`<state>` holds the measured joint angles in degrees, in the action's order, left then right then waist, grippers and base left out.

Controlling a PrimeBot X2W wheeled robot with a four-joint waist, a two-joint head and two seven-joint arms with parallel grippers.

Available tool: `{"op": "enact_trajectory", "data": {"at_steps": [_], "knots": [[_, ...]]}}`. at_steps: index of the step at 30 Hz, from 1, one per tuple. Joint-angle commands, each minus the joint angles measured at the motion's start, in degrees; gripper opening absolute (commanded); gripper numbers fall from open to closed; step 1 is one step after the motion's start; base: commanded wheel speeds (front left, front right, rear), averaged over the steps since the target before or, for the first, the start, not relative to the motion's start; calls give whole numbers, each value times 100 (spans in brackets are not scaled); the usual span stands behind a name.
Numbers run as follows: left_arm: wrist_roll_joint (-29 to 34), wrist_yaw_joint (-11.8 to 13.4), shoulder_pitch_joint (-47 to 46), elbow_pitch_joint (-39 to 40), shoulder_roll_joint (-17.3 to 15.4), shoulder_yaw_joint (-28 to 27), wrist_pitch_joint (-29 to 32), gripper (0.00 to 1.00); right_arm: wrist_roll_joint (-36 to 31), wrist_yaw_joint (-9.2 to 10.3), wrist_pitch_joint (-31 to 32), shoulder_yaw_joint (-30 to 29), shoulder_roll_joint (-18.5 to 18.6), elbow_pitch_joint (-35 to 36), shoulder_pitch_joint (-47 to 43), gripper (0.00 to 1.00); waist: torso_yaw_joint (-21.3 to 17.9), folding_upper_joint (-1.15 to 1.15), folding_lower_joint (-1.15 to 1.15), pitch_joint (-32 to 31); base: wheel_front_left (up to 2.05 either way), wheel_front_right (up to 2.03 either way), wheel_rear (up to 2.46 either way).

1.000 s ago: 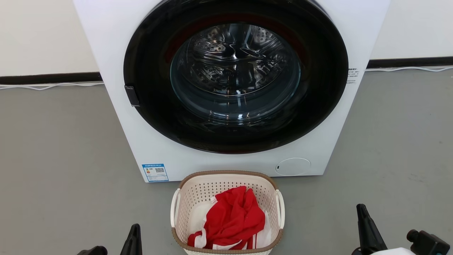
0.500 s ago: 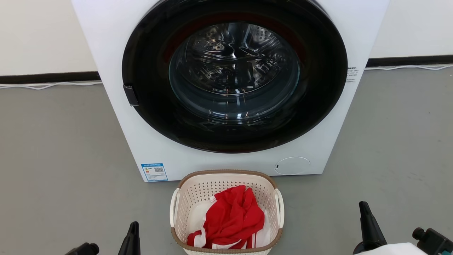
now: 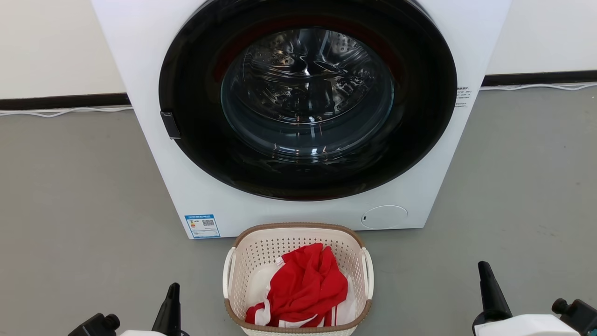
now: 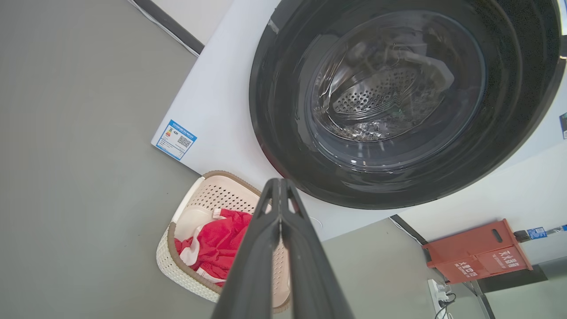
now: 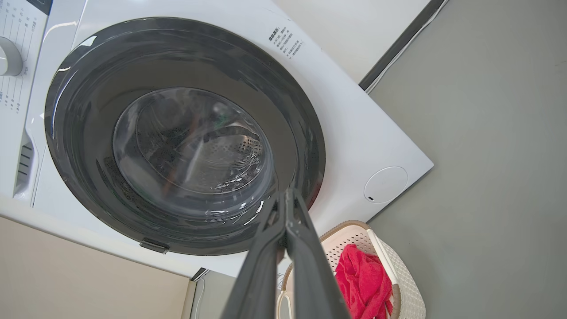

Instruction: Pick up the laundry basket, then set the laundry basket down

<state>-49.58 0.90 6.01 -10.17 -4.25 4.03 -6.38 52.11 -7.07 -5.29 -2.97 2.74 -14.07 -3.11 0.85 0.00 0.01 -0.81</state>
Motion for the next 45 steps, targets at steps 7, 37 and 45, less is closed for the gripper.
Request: {"op": "enact_trajectory", "data": {"at_steps": [7,37,45], "knots": [[-583,-151,-400,61,-61,-185,147,0,533,-23,172,16,65,98,370,0,-9,0,-1,11,0,0,0],[-2576,-504,-810,-163,-51,-504,630,0,2349,-33,656,-134,68,52,653,0,-48,0,-1,56,0,0,0],[-3122,-601,-924,-225,-45,-597,767,0,2848,-35,791,-177,68,40,731,0,-59,0,-1,69,0,0,0]]}}
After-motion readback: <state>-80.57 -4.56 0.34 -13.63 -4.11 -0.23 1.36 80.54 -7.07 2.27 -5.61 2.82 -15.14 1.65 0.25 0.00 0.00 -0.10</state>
